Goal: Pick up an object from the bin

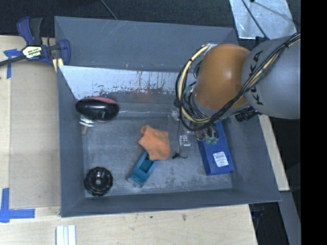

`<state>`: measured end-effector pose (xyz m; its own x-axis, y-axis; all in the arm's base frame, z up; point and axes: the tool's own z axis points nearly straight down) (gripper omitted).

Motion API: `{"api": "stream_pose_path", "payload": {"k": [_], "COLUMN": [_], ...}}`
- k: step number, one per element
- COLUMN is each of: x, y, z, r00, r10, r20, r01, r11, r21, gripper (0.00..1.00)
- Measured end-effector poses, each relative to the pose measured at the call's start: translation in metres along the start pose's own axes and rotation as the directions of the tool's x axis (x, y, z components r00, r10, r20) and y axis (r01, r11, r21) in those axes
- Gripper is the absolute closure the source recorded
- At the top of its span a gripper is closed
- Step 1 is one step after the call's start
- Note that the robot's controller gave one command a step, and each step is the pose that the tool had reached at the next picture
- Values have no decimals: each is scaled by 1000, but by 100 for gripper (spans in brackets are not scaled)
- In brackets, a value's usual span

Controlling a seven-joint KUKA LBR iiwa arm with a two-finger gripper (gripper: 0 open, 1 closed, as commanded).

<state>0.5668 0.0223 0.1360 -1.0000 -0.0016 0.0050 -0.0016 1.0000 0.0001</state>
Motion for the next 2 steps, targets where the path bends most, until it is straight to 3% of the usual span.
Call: {"api": "stream_pose_path", "payload": {"k": [1, 2], "x": [-2, -17], "y": [0, 25], "z": [-5, 42], "r00": [1000, 998], "r10": [0, -55], "r20": [8, 10], "r01": [0, 55], "r11": [1000, 998], "r21": [0, 3], "gripper": [0, 0]}}
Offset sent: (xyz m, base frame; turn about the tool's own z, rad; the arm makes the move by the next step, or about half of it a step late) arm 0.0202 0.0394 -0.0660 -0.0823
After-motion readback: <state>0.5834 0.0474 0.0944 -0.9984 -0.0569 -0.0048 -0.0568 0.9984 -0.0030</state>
